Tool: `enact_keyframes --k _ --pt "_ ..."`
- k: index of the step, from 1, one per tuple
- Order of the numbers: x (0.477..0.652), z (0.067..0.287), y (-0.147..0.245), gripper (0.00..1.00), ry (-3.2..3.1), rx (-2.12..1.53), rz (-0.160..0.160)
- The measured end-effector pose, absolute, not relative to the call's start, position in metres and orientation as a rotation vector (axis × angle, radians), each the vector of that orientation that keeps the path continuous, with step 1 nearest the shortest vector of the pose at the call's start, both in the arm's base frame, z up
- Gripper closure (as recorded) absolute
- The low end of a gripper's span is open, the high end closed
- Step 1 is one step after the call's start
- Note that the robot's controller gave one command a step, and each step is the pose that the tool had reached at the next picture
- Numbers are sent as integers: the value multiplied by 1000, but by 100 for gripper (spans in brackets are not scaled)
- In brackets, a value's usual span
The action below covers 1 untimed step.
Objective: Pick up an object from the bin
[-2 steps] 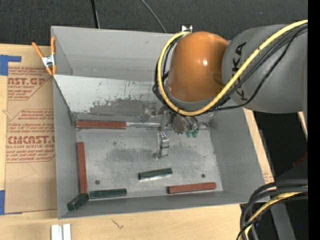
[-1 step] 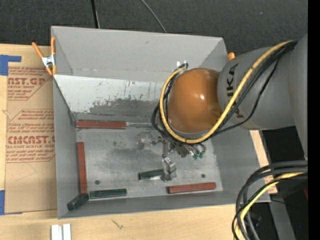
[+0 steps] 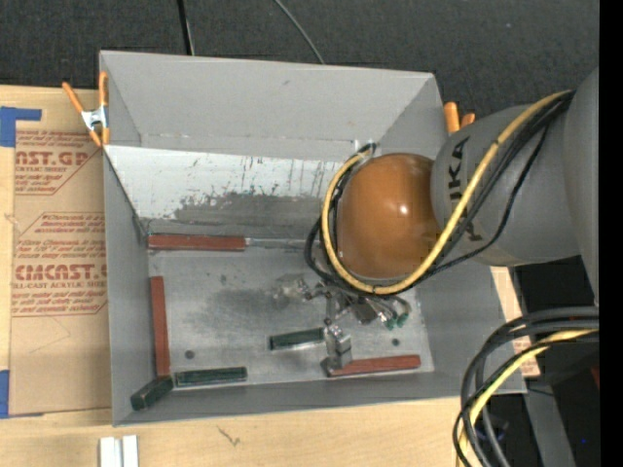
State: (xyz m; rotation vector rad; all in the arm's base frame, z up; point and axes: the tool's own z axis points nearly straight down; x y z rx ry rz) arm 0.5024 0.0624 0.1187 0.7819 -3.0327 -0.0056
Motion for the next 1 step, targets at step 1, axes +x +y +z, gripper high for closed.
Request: enact_keyframes --k 1 --pt "509 69 63 100 -2924 1149 -4"
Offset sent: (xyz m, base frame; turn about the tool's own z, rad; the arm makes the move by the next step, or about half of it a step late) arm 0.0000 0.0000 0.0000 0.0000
